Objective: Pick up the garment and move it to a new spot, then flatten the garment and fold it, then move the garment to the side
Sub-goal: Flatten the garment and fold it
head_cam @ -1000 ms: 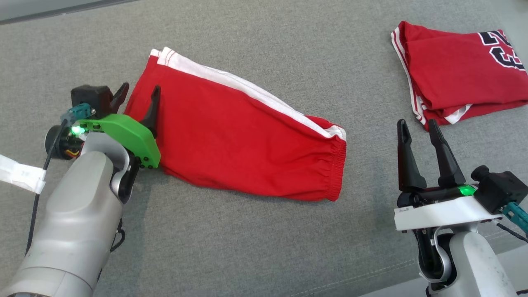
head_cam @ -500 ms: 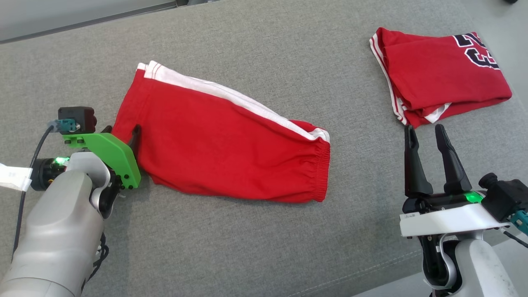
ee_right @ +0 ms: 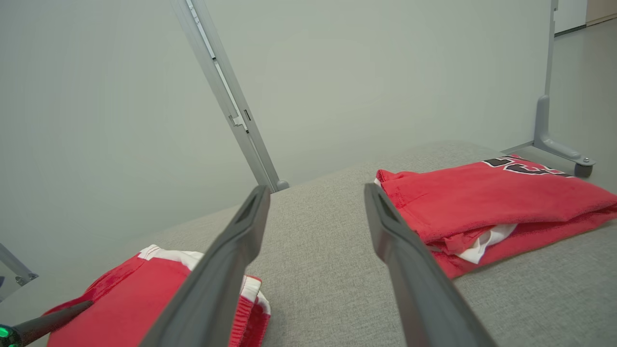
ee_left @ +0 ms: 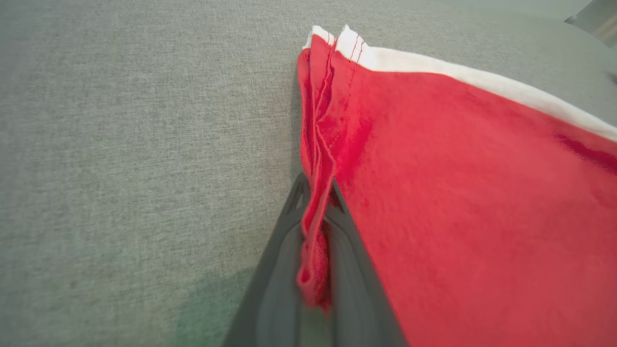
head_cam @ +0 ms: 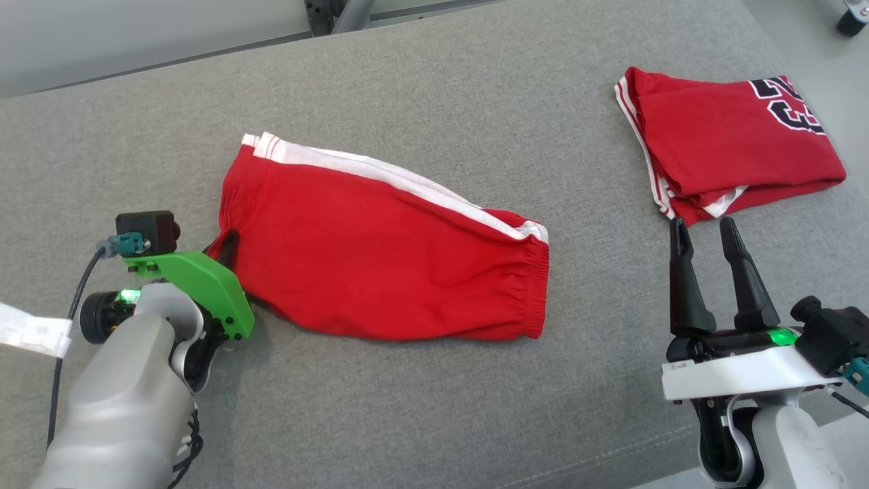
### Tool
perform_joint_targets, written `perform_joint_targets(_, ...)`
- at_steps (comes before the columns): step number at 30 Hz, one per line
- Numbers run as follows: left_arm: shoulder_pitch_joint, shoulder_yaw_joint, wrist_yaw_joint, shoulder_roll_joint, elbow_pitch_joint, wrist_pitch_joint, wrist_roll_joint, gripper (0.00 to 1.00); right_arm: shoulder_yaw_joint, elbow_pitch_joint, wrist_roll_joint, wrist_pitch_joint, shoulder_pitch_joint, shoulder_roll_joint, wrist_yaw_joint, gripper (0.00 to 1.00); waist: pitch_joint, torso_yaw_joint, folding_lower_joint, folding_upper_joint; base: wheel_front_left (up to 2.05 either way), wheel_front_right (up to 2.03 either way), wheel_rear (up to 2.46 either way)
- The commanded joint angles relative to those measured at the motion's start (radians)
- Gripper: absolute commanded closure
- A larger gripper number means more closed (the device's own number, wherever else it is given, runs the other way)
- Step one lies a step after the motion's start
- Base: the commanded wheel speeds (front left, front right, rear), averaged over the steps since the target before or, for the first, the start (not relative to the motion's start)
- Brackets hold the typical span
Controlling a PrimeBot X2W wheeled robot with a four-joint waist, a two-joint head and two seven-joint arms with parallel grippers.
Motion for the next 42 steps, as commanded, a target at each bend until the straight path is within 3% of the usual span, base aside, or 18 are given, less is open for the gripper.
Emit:
perform_joint_targets(1,0.019,0.006,-0.002,0.006,-0.004,-0.011,-0.012,1.00,-0.001,0.001,-0.007,-0.004,0.012,-0.001,-0.001,0.00,-0.019,0.019,0.0000,0.0025,0.00,0.00,0.00)
perform_joint_targets(10,0.142,0.046,0.019,-0.027,-0.062,-0.125,-0.064,1.00,-0.006,0.018,-0.026,-0.004,0.043,-0.001,-0.001,0.00,-0.084,0.093,0.0000,0.0025,0.00,0.00,0.00)
perform_joint_targets(18,0.310,0.096,0.087,-0.065,-0.208,-0.190,-0.109,1.00,0.001,0.040,-0.040,-0.003,0.059,-0.001,-0.001,0.00,-0.114,0.152,0.0000,0.0025,0.00,0.00,0.00)
perform_joint_targets(31,0.457,0.139,0.186,-0.058,-0.387,-0.202,-0.128,1.00,0.002,0.058,-0.046,0.000,0.041,-0.001,-0.001,0.00,-0.108,0.150,0.0000,0.0025,0.00,0.00,0.00)
perform_joint_targets(32,0.459,0.139,0.194,-0.054,-0.395,-0.203,-0.121,0.95,0.003,0.059,-0.046,0.000,0.039,-0.001,-0.001,0.00,-0.107,0.148,0.0000,0.0025,0.00,0.00,0.00)
perform_joint_targets(34,0.463,0.146,0.205,-0.048,-0.414,-0.206,-0.106,0.49,0.002,0.061,-0.045,0.000,0.036,-0.001,-0.001,0.00,-0.108,0.147,0.0000,0.0025,0.00,0.00,0.00)
perform_joint_targets(35,0.465,0.151,0.208,-0.045,-0.426,-0.209,-0.097,0.00,0.000,0.063,-0.045,0.000,0.035,-0.001,-0.001,0.00,-0.109,0.147,0.0000,0.0025,0.00,0.00,0.00)
perform_joint_targets(42,0.504,0.236,0.209,-0.031,-0.559,-0.212,0.029,0.00,-0.011,0.070,-0.050,0.000,0.042,-0.001,-0.001,0.00,-0.121,0.156,0.0000,0.0025,0.00,0.00,0.00)
